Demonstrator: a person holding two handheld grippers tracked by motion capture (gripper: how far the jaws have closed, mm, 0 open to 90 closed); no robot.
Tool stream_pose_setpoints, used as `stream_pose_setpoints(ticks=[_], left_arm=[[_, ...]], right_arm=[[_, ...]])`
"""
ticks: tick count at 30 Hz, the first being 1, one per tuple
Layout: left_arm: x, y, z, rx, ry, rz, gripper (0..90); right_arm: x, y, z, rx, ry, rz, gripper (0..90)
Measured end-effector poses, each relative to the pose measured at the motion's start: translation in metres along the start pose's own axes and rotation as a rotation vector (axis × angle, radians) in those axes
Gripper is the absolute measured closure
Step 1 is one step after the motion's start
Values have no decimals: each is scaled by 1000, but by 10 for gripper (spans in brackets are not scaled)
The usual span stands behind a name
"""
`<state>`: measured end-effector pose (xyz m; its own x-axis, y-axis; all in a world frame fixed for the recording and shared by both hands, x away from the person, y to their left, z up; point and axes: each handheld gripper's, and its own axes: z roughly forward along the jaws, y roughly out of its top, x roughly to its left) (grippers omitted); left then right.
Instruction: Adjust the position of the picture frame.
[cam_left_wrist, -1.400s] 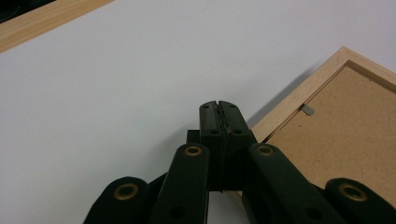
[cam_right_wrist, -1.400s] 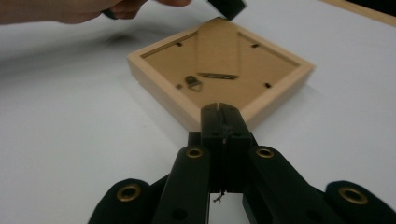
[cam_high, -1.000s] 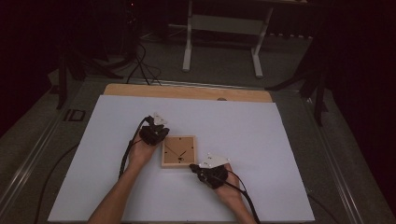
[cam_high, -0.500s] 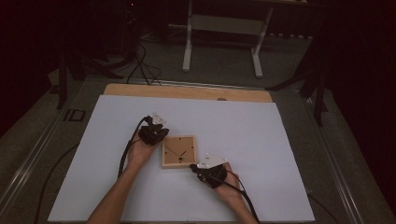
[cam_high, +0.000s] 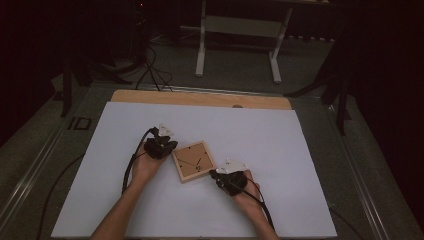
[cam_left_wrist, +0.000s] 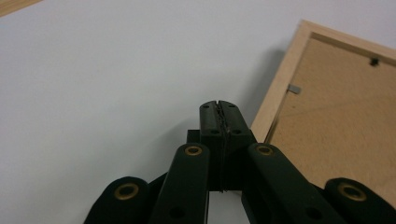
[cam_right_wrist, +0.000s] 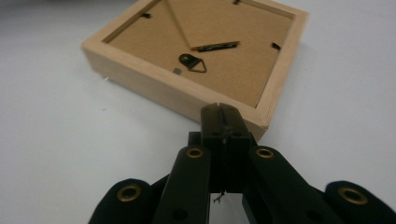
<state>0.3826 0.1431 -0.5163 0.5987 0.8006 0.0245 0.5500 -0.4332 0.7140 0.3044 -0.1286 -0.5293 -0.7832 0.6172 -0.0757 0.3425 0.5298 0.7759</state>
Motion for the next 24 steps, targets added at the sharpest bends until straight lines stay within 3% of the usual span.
stream_pose_setpoints(ticks=[6, 12, 20, 24], left_arm=[[-3, -5, -4, -1, -3, 13, 897], [-7, -8, -5, 14, -2, 27, 896], [-14, -14, -11, 19, -16, 37, 897], [-20, -17, -13, 27, -17, 49, 897]], right_arm=[[-2, 0, 0, 2, -18, 46, 899], [5, -1, 1, 16, -5, 32, 900], [0, -2, 2, 32, -20, 54, 900], [3, -3, 3, 41, -5, 68, 900]])
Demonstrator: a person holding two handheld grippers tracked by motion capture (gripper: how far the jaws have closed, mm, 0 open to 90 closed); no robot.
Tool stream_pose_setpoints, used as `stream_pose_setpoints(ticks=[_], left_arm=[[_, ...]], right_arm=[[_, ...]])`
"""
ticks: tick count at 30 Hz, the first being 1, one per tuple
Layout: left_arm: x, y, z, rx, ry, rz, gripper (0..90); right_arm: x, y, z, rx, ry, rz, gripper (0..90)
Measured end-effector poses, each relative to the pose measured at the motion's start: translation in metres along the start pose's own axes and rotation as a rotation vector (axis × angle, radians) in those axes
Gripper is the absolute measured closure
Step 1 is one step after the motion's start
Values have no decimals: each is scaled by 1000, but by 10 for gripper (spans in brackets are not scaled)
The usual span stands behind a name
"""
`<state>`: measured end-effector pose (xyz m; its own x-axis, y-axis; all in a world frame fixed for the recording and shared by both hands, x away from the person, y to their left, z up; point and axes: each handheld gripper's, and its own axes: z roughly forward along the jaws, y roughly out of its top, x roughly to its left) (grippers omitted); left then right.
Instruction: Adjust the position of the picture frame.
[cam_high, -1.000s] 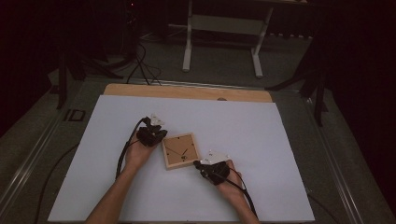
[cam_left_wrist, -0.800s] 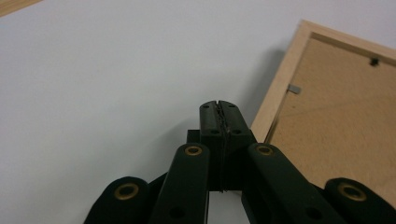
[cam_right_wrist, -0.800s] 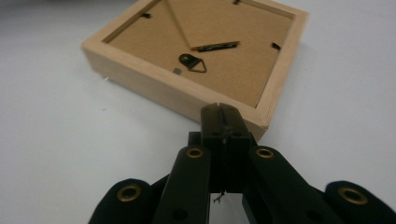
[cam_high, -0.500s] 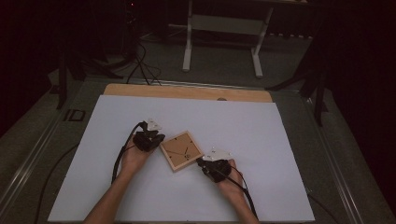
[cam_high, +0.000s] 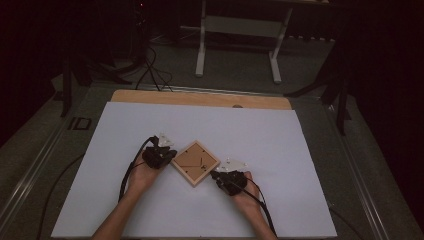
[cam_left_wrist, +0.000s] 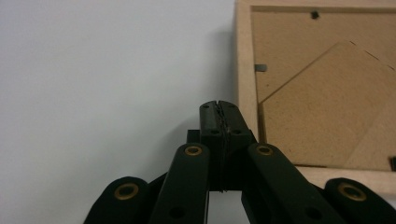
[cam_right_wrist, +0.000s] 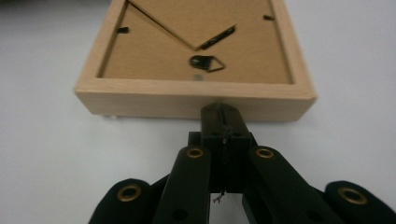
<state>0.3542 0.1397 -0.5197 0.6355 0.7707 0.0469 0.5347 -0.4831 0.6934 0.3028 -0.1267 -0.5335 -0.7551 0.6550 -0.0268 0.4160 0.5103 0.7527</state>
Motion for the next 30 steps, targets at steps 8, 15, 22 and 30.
stream_pose_setpoints(ticks=[8, 15, 22, 30], left_arm=[[-4, -5, -5, 2, 1, -4, 897], [-6, -5, -5, -3, 5, -14, 898], [-12, -9, -10, 5, 6, -4, 898], [-22, -11, -13, -2, -5, 4, 898]], right_arm=[[4, -1, -2, -2, 14, 5, 900], [17, 1, -5, 12, 51, -48, 899], [11, 1, -4, 24, 20, -49, 900], [-2, 1, -8, 25, -21, 9, 899]])
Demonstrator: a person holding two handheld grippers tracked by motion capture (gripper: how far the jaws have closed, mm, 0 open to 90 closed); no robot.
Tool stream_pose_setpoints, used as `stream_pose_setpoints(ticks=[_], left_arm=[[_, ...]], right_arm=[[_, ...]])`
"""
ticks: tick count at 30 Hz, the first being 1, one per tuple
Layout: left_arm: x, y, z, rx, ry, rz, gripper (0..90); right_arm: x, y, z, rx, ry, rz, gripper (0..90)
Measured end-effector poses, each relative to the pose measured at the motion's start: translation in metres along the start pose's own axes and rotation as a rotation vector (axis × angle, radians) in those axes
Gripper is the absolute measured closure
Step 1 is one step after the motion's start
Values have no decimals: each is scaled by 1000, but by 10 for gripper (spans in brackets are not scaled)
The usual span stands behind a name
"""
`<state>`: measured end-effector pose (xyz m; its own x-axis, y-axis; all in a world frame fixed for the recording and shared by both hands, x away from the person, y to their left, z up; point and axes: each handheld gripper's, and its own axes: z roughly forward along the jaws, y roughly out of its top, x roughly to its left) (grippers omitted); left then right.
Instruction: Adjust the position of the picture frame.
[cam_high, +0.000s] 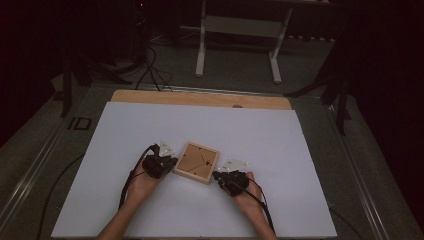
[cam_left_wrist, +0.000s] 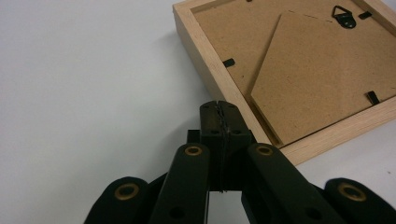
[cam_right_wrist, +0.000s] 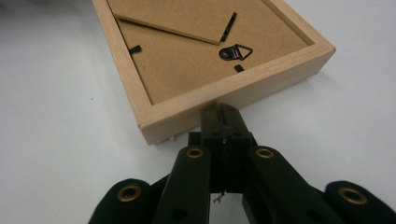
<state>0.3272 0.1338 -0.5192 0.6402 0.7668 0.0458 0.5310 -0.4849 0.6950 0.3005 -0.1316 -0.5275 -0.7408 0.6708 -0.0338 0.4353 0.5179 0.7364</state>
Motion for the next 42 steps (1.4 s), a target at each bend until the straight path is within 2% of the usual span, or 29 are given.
stream_pose_setpoints(ticks=[6, 9, 15, 24, 29, 37, 42], left_arm=[[-4, -3, -5, -11, -6, 2, 898], [-5, -6, -7, -17, -11, -4, 898], [-10, -9, -10, -13, -2, -12, 898], [-26, -9, -16, -18, -7, 8, 898], [-28, -10, -18, -27, -11, 1, 898], [-38, -10, -18, -29, 9, 34, 898], [-39, -9, -16, -41, 6, 31, 898]], right_arm=[[7, 1, -7, -14, 29, -24, 899], [9, 1, -8, -9, 16, -47, 897], [5, 1, -7, -10, 8, -35, 897], [-7, 1, -5, -24, -32, 7, 899], [-7, 1, -5, -25, -38, 12, 898], [-11, 0, -5, -26, -50, 29, 898], [-13, -2, -7, -28, -55, 32, 898]])
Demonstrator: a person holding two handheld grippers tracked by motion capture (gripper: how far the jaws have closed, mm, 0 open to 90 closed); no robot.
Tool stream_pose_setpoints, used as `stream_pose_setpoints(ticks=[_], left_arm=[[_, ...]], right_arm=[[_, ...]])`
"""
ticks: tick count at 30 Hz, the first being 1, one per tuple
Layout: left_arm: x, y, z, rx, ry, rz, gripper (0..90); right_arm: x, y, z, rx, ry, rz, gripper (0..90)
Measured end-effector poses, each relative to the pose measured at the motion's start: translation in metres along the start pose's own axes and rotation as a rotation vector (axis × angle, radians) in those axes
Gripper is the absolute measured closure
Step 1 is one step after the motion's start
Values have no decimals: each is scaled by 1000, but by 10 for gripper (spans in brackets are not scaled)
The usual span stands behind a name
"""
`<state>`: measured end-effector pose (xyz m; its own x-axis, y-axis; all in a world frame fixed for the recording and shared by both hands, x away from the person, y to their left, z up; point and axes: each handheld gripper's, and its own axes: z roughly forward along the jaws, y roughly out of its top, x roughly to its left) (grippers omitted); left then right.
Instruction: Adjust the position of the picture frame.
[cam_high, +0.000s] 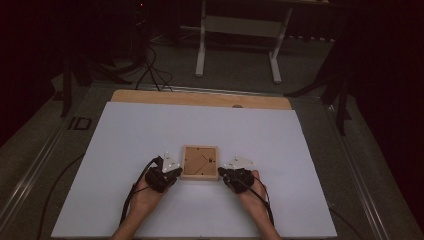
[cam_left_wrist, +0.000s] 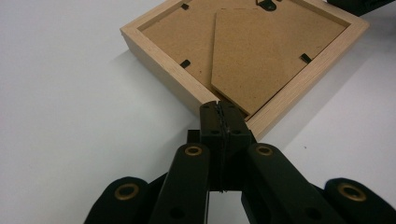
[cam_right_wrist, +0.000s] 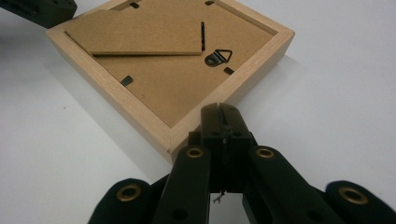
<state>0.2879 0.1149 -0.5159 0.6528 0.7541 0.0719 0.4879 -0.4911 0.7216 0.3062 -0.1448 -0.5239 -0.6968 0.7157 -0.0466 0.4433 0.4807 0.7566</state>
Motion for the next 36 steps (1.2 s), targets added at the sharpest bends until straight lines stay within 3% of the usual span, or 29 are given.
stream_pose_setpoints(ticks=[15, 36], left_arm=[[-5, 5, 5, -16, 2, -9, 898], [-3, 5, 6, -32, -3, -22, 884]], right_arm=[[-8, -3, -1, -8, -11, 40, 899], [-7, -5, -3, -11, -13, 46, 898]])
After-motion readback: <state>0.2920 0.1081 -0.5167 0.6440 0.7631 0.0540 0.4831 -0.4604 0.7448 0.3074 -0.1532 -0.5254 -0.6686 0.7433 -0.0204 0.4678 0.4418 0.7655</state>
